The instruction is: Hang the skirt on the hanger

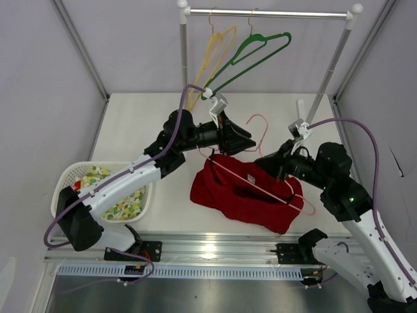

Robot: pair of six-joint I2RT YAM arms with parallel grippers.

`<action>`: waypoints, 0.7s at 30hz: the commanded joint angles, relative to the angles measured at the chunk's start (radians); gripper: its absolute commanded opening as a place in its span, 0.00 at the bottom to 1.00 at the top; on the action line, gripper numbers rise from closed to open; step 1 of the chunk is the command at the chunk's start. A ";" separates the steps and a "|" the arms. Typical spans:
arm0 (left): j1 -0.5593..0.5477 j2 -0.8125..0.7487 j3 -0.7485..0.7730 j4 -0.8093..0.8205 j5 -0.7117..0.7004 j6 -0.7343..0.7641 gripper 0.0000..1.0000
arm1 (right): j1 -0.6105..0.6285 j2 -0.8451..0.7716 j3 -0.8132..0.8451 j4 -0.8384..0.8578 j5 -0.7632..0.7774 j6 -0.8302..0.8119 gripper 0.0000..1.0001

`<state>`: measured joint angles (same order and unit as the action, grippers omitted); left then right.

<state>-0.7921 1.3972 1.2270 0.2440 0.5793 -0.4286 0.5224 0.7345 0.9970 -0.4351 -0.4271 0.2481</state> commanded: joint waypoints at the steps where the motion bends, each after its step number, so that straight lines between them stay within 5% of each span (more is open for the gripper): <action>1: 0.031 -0.075 0.017 -0.063 -0.280 0.074 0.50 | 0.002 -0.014 0.136 -0.025 0.042 -0.038 0.00; 10: 0.031 -0.167 0.080 -0.222 -0.556 0.100 0.52 | 0.001 0.066 0.319 -0.155 0.221 -0.082 0.00; 16: 0.031 -0.256 0.100 -0.331 -0.624 0.103 0.53 | -0.010 0.204 0.543 -0.252 0.425 -0.135 0.00; 21: 0.031 -0.309 0.132 -0.455 -0.633 0.091 0.53 | -0.134 0.339 0.685 -0.269 0.464 -0.167 0.00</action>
<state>-0.7616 1.1397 1.3083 -0.1204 -0.0174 -0.3470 0.4599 1.0214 1.5764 -0.7410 -0.0456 0.1192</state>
